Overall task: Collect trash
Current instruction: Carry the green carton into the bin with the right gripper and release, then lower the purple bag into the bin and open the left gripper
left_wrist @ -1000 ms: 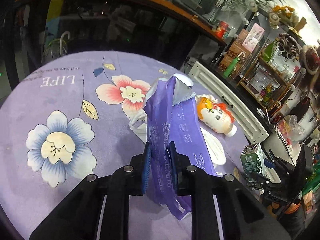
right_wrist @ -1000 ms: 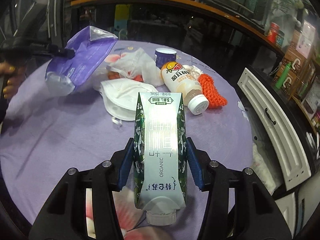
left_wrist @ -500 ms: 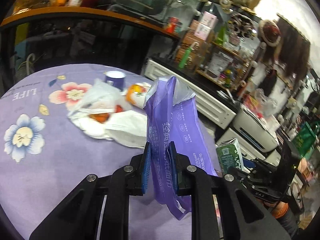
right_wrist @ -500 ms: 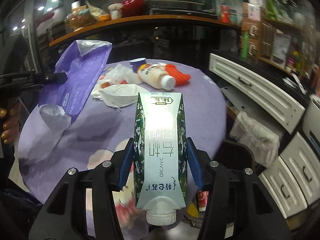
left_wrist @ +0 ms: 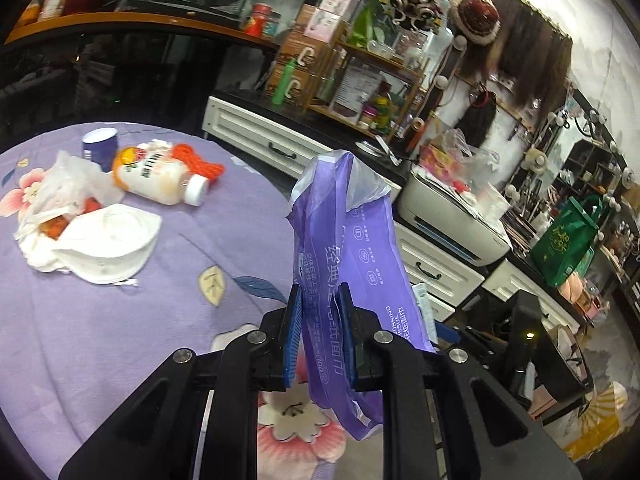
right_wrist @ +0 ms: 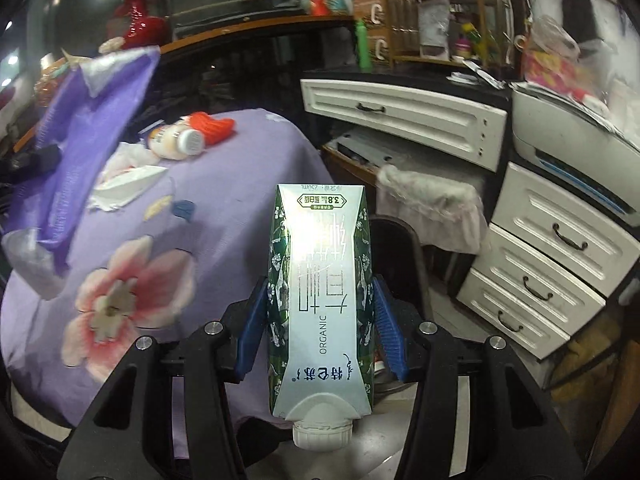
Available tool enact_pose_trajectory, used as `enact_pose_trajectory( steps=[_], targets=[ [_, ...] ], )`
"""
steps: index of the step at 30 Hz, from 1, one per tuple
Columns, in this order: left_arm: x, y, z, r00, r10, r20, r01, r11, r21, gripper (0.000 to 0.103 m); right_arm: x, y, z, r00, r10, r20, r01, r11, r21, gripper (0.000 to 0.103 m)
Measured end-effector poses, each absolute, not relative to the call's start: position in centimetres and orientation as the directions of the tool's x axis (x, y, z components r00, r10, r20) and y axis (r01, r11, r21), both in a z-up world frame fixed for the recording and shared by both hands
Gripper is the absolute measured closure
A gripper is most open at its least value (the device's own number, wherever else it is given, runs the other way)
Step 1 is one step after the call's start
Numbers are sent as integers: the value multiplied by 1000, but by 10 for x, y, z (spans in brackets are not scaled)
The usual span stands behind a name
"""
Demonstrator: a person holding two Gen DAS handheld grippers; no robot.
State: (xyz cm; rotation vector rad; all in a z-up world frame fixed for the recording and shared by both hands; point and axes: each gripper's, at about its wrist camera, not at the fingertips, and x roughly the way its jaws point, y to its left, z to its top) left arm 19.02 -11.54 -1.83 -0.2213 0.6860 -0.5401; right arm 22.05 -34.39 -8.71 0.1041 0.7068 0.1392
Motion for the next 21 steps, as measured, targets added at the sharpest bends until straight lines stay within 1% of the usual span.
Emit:
enact_pose_trajectory(
  steps=[9, 12, 21],
  targets=[
    [199, -152, -30, 606, -556, -570, 425, 831, -358, 85, 275, -360, -149, 690, 117, -714, 3, 986, 164, 52],
    [202, -159, -35, 596, -556, -580, 426, 830, -359, 85, 291, -362, -171, 659, 123, -742, 23, 983, 184, 52],
    [209, -172, -44, 575, -552, -604, 433, 832, -348, 85, 317, -360, -212, 600, 82, -796, 43, 990, 135, 51]
  ],
)
